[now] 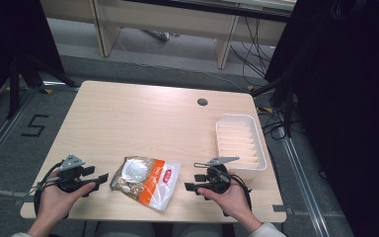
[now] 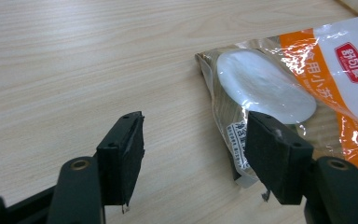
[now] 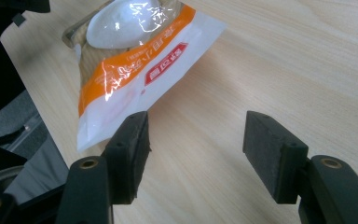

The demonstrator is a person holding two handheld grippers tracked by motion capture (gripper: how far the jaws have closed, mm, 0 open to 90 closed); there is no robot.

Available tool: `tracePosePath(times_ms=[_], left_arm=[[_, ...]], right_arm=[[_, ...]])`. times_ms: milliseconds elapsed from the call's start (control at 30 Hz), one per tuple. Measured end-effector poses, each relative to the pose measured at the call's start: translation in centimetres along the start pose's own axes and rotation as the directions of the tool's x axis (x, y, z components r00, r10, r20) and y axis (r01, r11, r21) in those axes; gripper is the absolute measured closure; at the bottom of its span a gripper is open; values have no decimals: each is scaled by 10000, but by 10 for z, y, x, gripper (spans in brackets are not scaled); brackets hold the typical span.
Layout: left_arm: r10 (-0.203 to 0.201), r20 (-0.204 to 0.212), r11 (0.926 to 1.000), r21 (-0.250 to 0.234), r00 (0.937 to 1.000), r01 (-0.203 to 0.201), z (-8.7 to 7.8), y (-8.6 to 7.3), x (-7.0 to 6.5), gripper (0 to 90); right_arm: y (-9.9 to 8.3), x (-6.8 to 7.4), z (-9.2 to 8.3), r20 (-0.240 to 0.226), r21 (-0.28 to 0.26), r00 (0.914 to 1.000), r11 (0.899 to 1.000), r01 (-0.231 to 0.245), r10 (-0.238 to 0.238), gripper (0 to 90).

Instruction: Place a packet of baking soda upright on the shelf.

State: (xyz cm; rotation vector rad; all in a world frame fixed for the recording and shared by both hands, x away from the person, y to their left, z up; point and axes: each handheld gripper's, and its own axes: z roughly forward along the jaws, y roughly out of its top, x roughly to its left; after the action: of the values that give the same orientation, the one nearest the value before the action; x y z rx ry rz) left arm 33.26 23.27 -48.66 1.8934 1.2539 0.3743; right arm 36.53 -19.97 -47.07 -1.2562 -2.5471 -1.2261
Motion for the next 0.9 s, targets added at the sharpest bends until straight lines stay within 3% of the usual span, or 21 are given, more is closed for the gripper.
tracePosePath(times_ms=[33,167,200,233,300,333,400,433,567,600,700,767,900], left_arm=[[-244,-75,9995,-216,9997,242,2,0,-1,370],[-275,-41,9993,-265,9996,274,4,1,-2,374],[-275,-41,9993,-265,9996,274,4,1,-2,375],[-51,-47,9999,-130,10000,50,5,1,-2,376],[-136,-14,9997,-222,9999,136,6,2,-5,378],[279,59,9995,130,9996,-280,5,2,-3,380],[133,90,9999,9,9999,-133,7,2,-5,382],[268,89,9996,59,9996,-269,6,2,-4,382],[208,166,9998,65,9996,-210,7,2,-4,385],[-70,171,9999,-151,9998,73,10,2,-6,385],[-21,209,10000,-59,9998,22,10,3,-6,386],[238,250,9997,98,9994,-241,10,3,-6,387],[250,247,9996,107,9994,-253,10,3,-6,391]], right_arm=[[0,1,0,-120,105,9998,9998,-182,183,424],[-3,2,6,-226,285,9997,9996,32,-25,462],[-3,6,7,-304,526,9993,9984,-219,235,472],[-3,4,9,-331,566,9994,9984,85,-66,483],[-3,5,12,-515,605,9986,9981,120,-89,492],[-1,8,17,-387,612,9992,9981,-71,95,502],[2,9,23,-641,609,9975,9978,-254,293,503],[3,10,25,-551,635,9976,9972,-388,423,503],[5,8,35,-911,776,9927,9944,-716,786,502],[5,8,37,-951,861,9902,9918,-942,1023,501],[6,7,42,-876,839,9900,9911,-1031,1104,498],[8,8,46,-1076,833,9882,9914,-1005,1092,492],[13,9,52,-1187,845,9848,9895,-1171,1266,486]])
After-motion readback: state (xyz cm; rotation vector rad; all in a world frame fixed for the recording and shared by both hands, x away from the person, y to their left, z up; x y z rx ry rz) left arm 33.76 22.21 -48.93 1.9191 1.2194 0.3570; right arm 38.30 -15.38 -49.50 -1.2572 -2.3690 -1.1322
